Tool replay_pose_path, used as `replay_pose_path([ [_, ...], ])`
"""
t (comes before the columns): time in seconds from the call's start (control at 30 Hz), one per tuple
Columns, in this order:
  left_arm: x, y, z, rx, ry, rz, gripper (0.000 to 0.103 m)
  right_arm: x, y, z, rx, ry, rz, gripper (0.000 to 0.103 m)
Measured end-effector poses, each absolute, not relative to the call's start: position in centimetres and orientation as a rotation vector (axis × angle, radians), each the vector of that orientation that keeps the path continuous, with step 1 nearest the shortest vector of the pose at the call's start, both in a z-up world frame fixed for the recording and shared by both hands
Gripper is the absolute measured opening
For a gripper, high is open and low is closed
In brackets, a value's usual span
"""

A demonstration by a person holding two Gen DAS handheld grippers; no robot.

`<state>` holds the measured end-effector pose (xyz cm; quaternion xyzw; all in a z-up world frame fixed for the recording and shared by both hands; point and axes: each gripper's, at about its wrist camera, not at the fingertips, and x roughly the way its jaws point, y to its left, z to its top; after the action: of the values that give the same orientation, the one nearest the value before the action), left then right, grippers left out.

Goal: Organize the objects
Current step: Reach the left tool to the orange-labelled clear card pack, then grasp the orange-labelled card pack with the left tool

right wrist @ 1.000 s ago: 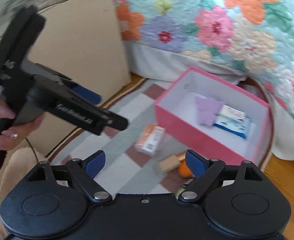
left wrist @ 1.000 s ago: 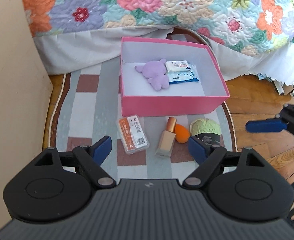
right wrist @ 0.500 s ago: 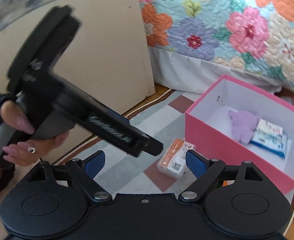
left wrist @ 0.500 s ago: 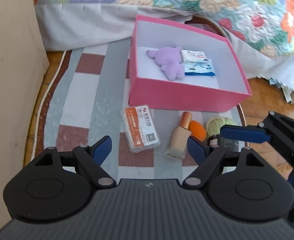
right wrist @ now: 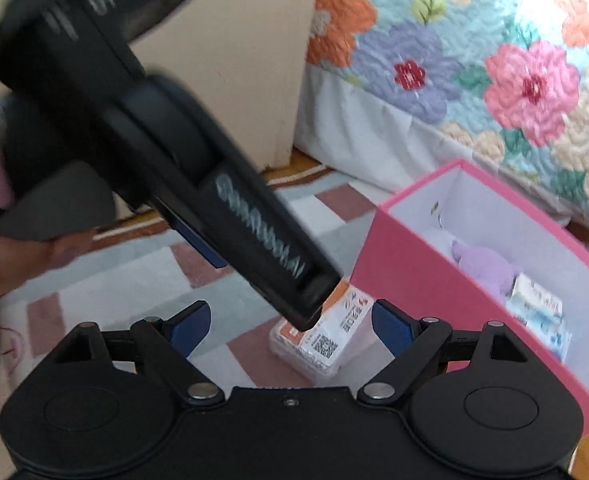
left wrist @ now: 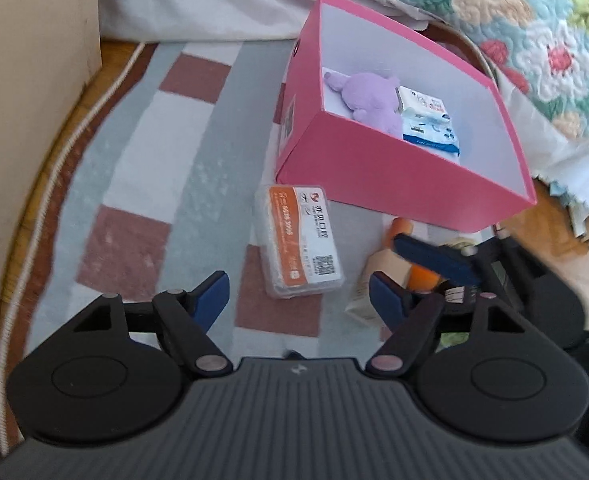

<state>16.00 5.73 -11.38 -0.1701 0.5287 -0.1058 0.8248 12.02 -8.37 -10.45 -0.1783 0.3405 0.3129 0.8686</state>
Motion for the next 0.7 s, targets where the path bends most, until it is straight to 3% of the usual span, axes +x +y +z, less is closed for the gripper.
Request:
replay_pose_path([
  [0.13, 16.3, 5.8, -12.3, -0.395, 1.101, -0.221, 0.060, 13.2, -8.2, -12.4, -0.347, 0.758, 0.629, 0.089],
  [0.2, 16.6, 5.8, -12.8, -0.413, 1.111, -0.217, 0.054, 13.5, -8.1, -13.1, -0.357, 0.754, 0.625, 0.083],
  [0.3, 17.1, 6.3, -13.4, -0.493, 1.118, -0.226, 0.051, 14.1, -7.9, -13.9, -0.348, 0.781, 0.600, 0.078],
  [0.6, 18.6, 6.3, -15.9, -0.543, 1.127, -0.202, 0.036, 16.2, -8.2, -15.9, -0.272, 0.886, 0.561, 0.077],
  [0.7, 19.3, 6.3, -16.3, -0.541, 1.113, -0.177, 0.035, 16.5, -8.1, -16.7, -0.254, 0.918, 0.556, 0.071],
])
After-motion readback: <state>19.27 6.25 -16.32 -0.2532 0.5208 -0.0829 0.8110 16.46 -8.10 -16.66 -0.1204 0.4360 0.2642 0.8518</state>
